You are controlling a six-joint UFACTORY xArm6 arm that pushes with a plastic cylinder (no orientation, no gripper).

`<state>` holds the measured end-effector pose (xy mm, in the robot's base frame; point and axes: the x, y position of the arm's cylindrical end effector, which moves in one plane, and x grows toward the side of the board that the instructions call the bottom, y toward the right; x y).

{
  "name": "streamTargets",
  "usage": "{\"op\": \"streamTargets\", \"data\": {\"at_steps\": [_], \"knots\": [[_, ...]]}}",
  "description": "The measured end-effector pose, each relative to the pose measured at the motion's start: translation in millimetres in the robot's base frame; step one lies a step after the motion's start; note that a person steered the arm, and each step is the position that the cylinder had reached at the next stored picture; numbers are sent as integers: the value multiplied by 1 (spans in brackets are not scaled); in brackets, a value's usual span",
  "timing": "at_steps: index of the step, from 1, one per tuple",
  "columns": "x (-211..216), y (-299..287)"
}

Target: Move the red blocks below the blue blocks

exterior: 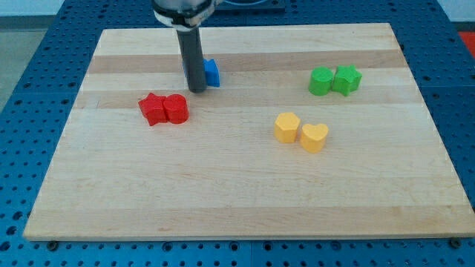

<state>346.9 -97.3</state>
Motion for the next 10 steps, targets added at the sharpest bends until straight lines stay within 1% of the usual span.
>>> {"op": "streamTargets", "data": {"at_steps": [1, 2, 3, 4, 6, 7, 8, 9, 10], "knots": [[-14, -49], [-2, -110], [28, -121], [55, -104], [59, -105], [45, -86], [50, -120], [57, -181], [63, -147]]}}
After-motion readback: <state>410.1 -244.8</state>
